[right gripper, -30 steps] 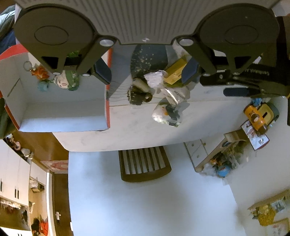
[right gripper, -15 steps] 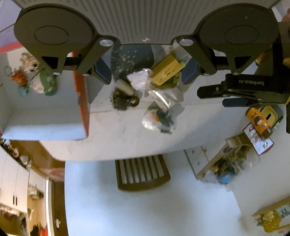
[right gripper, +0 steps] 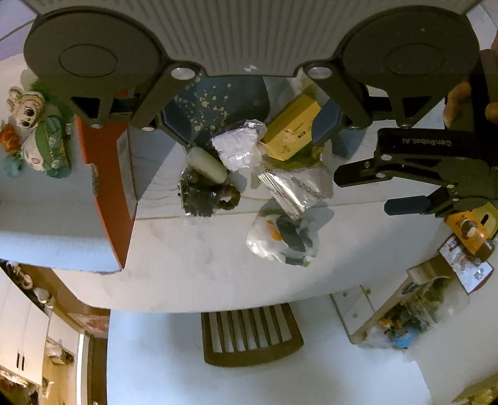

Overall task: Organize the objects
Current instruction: 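Move the left gripper toward the silver snack bag on the pile, then close the left gripper on the silver snack bag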

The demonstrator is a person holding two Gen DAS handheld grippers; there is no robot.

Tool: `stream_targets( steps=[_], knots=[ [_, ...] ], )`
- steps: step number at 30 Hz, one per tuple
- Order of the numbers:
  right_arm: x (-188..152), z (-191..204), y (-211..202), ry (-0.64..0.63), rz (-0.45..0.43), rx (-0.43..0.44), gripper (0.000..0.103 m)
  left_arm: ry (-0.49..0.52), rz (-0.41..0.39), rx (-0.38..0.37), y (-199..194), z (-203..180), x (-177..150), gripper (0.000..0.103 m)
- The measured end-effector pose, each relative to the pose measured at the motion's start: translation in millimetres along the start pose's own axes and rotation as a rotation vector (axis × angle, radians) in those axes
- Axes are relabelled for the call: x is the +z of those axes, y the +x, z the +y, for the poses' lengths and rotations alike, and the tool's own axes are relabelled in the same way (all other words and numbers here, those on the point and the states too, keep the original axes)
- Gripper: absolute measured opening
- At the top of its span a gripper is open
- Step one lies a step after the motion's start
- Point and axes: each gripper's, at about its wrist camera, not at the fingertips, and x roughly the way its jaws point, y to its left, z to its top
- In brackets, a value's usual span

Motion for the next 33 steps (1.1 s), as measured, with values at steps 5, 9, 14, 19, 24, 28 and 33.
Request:
stream_targets(
  steps=[5,9,14,19,24,28,33],
  knots=[
    [3,-1,22,-0.006,0.024,-0.013,0.084,0.028,0.030,-0.019,18,4,0,0.095],
    [5,-7,39,0.032,0.047,-0.020,0.084,0.052,0.048,-0.041,31,1,-2,0.093],
    [5,-15,58,0.073,0.075,-0.051,0.084,0.066,0.069,-0.052,45,-2,-2,0.087],
    [7,-19,73,0.099,0.090,-0.066,0.084,0.055,0.084,-0.057,57,1,0,0.082],
    [8,-18,81,0.110,0.100,-0.046,0.081,0.054,0.090,-0.065,63,4,0,0.081],
    [10,-14,84,0.106,0.097,-0.027,0.077,0.028,0.095,-0.082,66,9,0,0.081],
    [11,-17,86,0.164,0.103,0.002,0.069,0.013,0.092,-0.103,66,13,1,0.075]
  ],
)
